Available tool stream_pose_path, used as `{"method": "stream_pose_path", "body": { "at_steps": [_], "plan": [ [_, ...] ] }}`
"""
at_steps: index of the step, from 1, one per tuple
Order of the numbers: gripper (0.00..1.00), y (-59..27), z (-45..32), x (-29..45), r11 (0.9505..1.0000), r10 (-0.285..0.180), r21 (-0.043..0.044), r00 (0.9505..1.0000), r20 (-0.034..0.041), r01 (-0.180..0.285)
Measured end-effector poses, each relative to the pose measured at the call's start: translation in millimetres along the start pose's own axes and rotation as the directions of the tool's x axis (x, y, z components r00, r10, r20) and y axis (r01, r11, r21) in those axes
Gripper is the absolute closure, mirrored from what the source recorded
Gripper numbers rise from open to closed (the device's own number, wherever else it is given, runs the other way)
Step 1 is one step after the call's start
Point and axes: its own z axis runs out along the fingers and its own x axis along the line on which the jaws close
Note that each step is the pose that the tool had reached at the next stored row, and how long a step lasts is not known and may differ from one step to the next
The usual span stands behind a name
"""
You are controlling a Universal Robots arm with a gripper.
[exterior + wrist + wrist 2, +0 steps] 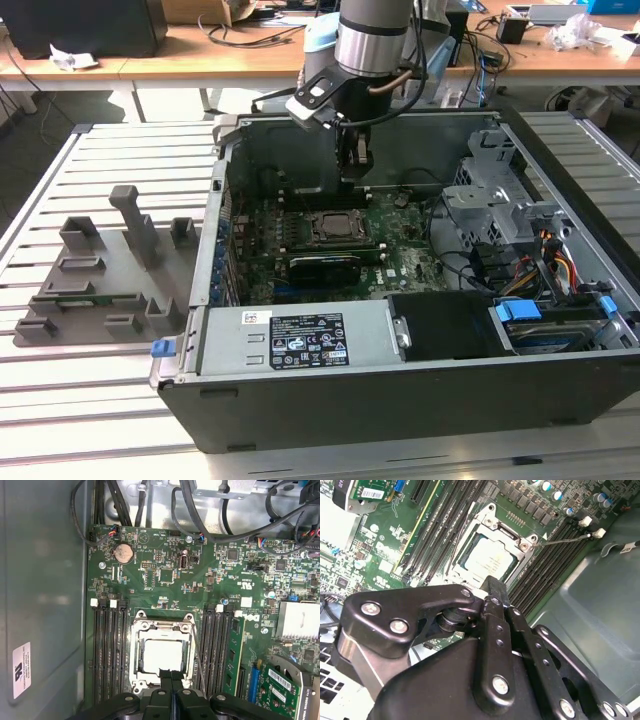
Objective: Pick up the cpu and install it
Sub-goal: 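Close the cpu cover, then install the first cpu locking lever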
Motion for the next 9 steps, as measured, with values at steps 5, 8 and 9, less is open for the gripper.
{"method": "stream_pose_path", "body": {
  "at_steps": [5, 8, 9],
  "plan": [
    [0.89, 0.0, -0.2, 0.0, 1.0, 0.0, 0.0, 1.0, 0.0, 0.0],
    [0.89, 0.0, -0.2, 0.0, 1.0, 0.0, 0.0, 1.0, 0.0001, 0.0],
    [0.89, 0.0, -0.3, 0.0, 1.0, 0.0, 0.0, 1.0, 0.0, 0.0]
  ]
}}
